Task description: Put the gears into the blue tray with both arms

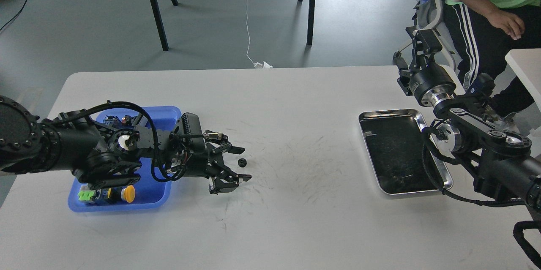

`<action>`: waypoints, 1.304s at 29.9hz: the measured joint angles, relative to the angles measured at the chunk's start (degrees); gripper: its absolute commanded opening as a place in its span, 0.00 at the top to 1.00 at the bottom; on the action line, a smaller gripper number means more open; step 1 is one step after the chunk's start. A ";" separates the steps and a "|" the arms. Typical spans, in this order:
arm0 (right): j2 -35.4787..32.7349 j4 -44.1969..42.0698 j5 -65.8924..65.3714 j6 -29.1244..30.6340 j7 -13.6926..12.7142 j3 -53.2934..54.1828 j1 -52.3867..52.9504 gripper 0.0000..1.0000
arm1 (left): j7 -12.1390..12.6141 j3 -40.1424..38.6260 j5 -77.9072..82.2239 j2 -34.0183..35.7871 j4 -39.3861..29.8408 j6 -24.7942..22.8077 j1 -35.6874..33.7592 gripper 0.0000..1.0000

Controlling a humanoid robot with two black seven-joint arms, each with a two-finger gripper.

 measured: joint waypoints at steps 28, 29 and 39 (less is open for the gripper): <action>-0.02 0.22 0.06 -0.10 0.00 0.00 -0.88 0.04 | -0.01 -0.07 -1.69 -1.42 4.47 0.00 2.31 0.37; -0.02 0.24 0.05 -0.10 0.00 0.00 -0.94 0.04 | -0.01 -0.07 -1.73 -1.44 4.61 0.00 2.39 0.37; -0.02 0.35 0.05 -0.10 0.00 0.00 -1.19 0.04 | 0.00 -1.13 -2.15 -1.46 5.29 0.00 2.67 0.43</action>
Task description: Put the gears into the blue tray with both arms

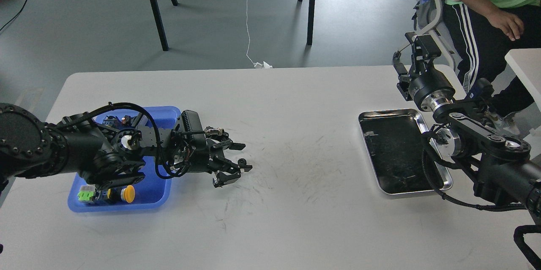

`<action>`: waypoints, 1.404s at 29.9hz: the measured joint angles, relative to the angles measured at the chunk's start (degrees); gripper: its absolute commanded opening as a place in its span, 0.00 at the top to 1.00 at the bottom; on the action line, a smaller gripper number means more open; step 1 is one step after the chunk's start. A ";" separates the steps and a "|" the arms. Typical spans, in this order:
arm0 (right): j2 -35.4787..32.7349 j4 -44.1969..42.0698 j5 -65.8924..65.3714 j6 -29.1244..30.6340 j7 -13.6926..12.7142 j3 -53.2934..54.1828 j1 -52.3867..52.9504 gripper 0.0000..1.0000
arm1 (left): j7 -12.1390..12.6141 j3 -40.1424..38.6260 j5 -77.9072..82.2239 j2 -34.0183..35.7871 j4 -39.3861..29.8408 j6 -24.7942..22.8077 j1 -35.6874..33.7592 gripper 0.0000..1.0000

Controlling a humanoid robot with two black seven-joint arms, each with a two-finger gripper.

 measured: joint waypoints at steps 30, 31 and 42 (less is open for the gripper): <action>0.00 -0.31 0.00 0.00 0.00 0.35 -0.04 0.04 | 0.00 -0.26 0.00 0.34 1.50 0.00 1.90 0.60; 0.00 -0.33 0.00 0.00 0.00 0.35 -0.04 0.04 | 0.00 -0.40 -0.01 0.34 1.59 0.00 2.05 0.61; 0.09 -0.44 0.00 0.00 0.00 0.28 -0.12 0.04 | 0.00 -1.09 0.17 0.46 1.74 0.00 2.56 0.69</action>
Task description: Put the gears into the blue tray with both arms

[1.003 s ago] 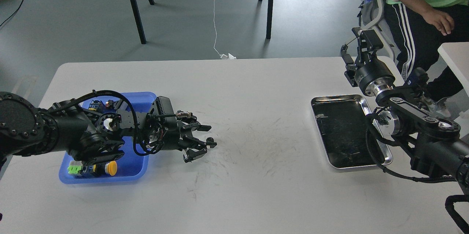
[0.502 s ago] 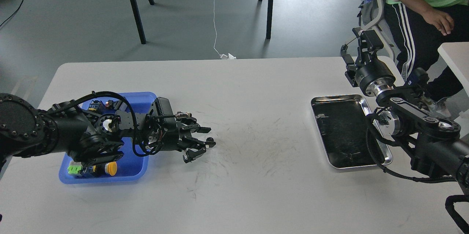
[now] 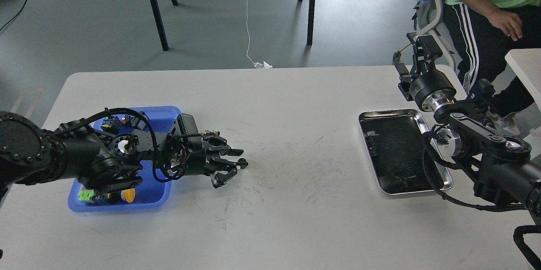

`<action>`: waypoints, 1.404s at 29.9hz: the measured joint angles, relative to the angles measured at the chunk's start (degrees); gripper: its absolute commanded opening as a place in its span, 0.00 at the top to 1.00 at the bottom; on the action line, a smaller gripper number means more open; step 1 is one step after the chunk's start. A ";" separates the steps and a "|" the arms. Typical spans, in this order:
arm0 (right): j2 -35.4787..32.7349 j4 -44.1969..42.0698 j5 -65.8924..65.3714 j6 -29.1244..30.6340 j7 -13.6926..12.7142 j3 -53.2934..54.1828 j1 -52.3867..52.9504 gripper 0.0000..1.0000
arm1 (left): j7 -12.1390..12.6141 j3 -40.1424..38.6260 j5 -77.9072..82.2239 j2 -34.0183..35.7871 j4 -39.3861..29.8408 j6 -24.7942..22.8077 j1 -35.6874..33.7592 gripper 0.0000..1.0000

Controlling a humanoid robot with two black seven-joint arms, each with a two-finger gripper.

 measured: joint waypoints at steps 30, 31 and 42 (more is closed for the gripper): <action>0.00 -0.22 -0.09 0.09 0.00 -0.10 -0.34 0.04 | 0.00 -1.63 -1.98 1.56 -0.69 0.00 0.11 0.61; 0.00 -0.24 -0.09 0.09 0.00 -0.10 -0.34 0.04 | 0.00 -1.65 -2.06 1.54 -0.63 0.00 0.11 0.61; 0.00 -0.26 -0.09 0.09 0.00 -0.18 -0.36 0.04 | 0.00 -1.90 -2.26 0.26 -0.33 0.00 0.32 0.59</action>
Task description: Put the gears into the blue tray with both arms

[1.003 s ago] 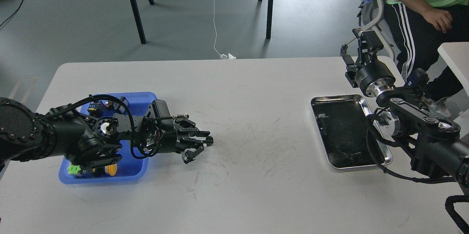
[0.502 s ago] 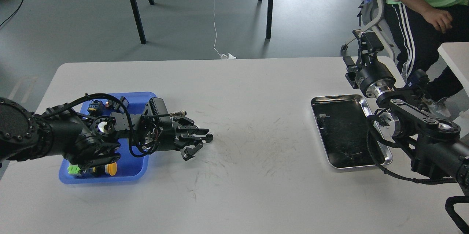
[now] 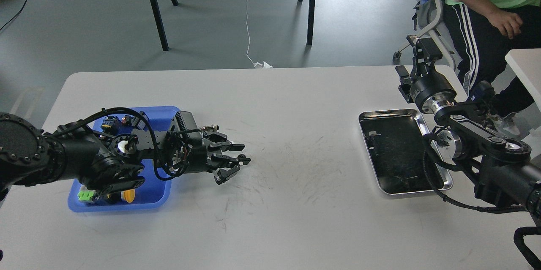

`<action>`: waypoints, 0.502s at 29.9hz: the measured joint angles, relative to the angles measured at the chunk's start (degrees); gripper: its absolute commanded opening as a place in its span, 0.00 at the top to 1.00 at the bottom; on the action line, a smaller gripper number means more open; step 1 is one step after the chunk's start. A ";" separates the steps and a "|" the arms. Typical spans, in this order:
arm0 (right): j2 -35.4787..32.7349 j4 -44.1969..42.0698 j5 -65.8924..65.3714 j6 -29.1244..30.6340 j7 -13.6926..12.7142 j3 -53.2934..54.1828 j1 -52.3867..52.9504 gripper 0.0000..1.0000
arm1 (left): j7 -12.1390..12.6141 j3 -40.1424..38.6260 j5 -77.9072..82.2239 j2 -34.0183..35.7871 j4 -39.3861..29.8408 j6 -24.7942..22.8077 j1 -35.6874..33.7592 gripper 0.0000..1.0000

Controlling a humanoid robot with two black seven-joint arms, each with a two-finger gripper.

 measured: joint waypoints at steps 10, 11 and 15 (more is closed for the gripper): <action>0.00 0.08 0.00 0.06 0.00 -0.01 0.00 0.04 | 0.00 -0.25 -0.19 -0.76 1.46 0.00 1.75 0.62; 0.00 0.08 0.00 0.07 0.00 -0.02 -0.02 0.04 | -0.01 -0.25 -0.19 -0.87 1.62 0.00 1.93 0.62; 0.00 0.08 0.00 0.08 0.00 -0.10 -0.08 0.04 | 0.00 -0.23 -0.19 -1.20 2.41 0.00 2.18 0.69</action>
